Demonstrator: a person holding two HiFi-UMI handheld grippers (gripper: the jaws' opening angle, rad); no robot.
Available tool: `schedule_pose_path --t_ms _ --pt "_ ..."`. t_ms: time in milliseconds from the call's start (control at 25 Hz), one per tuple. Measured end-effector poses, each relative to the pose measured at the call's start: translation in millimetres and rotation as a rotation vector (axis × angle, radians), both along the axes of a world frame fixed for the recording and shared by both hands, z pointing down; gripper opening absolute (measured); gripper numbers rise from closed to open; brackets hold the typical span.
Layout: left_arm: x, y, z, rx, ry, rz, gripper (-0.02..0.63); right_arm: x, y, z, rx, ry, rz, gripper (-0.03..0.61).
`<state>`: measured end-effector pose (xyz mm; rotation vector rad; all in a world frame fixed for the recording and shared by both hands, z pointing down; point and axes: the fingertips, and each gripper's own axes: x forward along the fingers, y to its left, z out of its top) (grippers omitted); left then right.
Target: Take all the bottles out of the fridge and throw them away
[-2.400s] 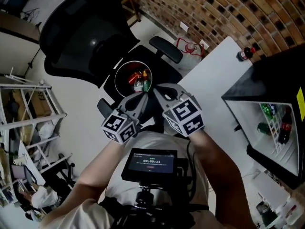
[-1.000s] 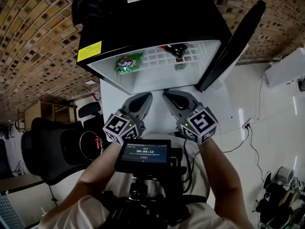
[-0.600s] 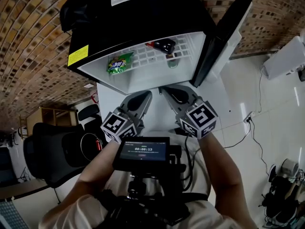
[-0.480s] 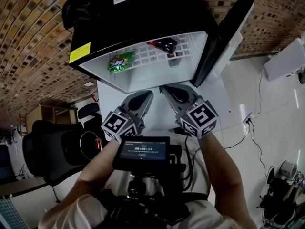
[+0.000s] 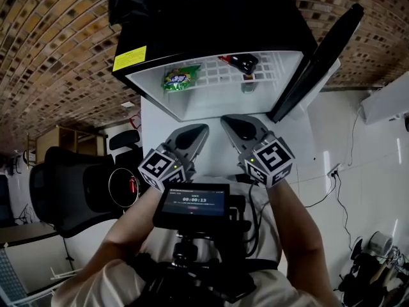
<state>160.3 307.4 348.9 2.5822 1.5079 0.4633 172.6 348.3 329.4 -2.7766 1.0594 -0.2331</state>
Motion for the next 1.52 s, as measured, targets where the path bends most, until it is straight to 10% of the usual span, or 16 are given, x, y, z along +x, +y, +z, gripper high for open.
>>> schedule_pose_path --t_ms 640,1080,1520 --pt "7.0 -21.7 0.2 -0.009 0.02 -0.036 0.009 14.9 0.5 -7.1 -0.051 0.02 0.052 0.0" --pt "13.3 -40.6 -4.6 -0.031 0.008 -0.088 0.009 91.0 18.9 -33.9 -0.626 0.217 0.159 0.104" --pt "13.9 -70.1 1.7 -0.032 0.0 -0.146 0.009 186.5 60.3 20.2 -0.98 -0.047 0.213 0.354"
